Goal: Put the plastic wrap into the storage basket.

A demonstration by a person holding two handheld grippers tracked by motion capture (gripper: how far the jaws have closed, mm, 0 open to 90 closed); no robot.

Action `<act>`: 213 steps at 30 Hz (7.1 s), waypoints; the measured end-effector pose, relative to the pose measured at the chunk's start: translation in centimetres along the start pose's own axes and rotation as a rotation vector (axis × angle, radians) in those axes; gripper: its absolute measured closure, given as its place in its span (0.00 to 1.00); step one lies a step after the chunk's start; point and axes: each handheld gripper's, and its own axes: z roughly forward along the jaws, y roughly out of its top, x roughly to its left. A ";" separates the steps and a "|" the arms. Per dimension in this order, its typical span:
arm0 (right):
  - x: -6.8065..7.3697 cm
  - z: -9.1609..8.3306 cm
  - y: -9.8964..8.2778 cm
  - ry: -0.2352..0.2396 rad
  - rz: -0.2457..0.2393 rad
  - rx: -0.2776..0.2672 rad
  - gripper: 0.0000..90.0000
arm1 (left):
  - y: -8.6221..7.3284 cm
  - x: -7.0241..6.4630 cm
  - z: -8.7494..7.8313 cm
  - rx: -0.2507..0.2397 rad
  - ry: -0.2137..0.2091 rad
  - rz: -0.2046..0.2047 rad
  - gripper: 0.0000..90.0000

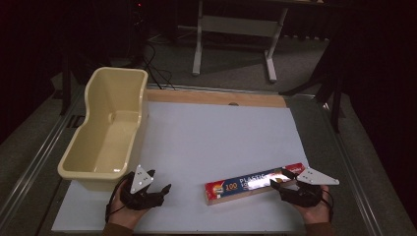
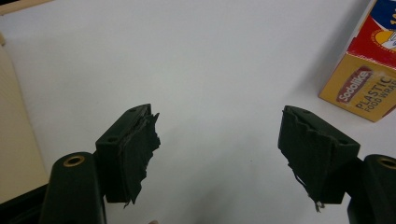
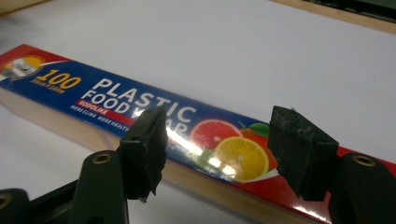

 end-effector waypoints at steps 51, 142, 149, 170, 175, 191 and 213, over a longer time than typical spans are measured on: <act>-2.9 6.1 3.7 0.415 -0.333 0.375 0.10 | -0.2 -0.6 0.2 0.013 -0.019 0.019 0.30; -5.8 14.3 9.6 0.149 -0.160 0.842 0.43 | -0.1 -0.9 0.4 0.006 -0.028 0.022 0.29; -5.3 14.5 10.3 0.146 0.061 0.844 0.44 | -0.1 -0.9 0.2 -0.001 -0.025 0.017 0.29; -4.5 13.8 13.8 0.349 0.560 0.487 0.44 | -0.1 -0.7 0.0 -0.011 -0.021 0.014 0.30; -4.1 14.1 13.9 0.391 0.663 0.415 0.44 | -0.1 -0.7 0.0 -0.012 -0.021 0.013 0.30; -2.9 15.0 14.7 0.480 0.916 0.244 0.44 | 0.0 -0.7 0.0 -0.014 -0.022 0.014 0.30; 0.0 13.6 17.0 0.468 0.890 0.041 0.44 | 0.0 -0.8 0.0 -0.017 -0.025 0.017 0.30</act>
